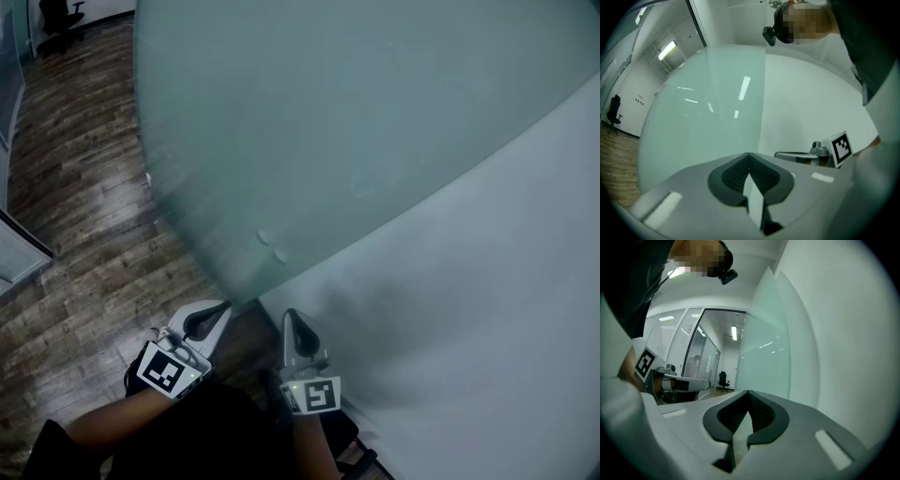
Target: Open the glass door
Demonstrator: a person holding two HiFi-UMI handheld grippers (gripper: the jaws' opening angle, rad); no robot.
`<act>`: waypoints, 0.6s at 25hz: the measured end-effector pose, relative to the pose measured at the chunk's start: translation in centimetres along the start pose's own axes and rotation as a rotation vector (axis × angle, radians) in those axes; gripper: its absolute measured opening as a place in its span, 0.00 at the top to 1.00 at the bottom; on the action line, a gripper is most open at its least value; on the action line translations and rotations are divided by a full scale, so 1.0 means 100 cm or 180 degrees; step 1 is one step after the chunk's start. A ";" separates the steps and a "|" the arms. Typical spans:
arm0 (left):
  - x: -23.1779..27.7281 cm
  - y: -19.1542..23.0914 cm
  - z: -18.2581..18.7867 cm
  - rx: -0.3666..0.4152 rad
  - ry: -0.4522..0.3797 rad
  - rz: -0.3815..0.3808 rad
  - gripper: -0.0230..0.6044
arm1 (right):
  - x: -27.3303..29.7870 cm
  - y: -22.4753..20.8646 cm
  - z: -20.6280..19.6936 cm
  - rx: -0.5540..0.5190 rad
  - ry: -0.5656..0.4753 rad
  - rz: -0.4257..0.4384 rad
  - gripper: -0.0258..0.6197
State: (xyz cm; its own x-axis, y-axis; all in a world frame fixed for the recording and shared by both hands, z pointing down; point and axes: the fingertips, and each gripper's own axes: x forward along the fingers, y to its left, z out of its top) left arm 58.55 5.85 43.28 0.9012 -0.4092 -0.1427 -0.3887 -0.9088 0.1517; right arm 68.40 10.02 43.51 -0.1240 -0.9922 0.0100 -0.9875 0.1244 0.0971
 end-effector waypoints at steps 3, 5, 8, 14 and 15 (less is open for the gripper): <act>0.003 -0.010 0.002 -0.0014 -0.0019 -0.0075 0.96 | -0.007 0.001 0.000 0.0054 -0.0050 -0.0084 0.96; 0.004 -0.013 0.002 -0.0032 -0.0006 -0.0101 0.96 | -0.010 0.001 0.000 0.0080 -0.0036 -0.0135 0.96; 0.005 -0.017 0.001 -0.0043 0.0006 -0.0109 0.96 | -0.015 0.000 0.000 0.0101 -0.0013 -0.0152 0.96; 0.003 -0.016 -0.003 -0.0035 0.0017 -0.0100 0.96 | -0.015 0.003 0.001 0.0010 0.0010 -0.0123 0.96; 0.005 -0.016 0.001 -0.0026 0.0015 -0.0107 0.96 | -0.015 0.000 0.002 0.0021 0.0017 -0.0124 0.96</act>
State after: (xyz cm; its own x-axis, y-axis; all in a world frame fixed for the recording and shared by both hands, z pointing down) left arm 59.61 7.09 42.91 0.9146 -0.3780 -0.1432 -0.3566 -0.9213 0.1548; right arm 68.53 11.52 43.35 -0.0848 -0.9963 0.0116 -0.9922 0.0855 0.0908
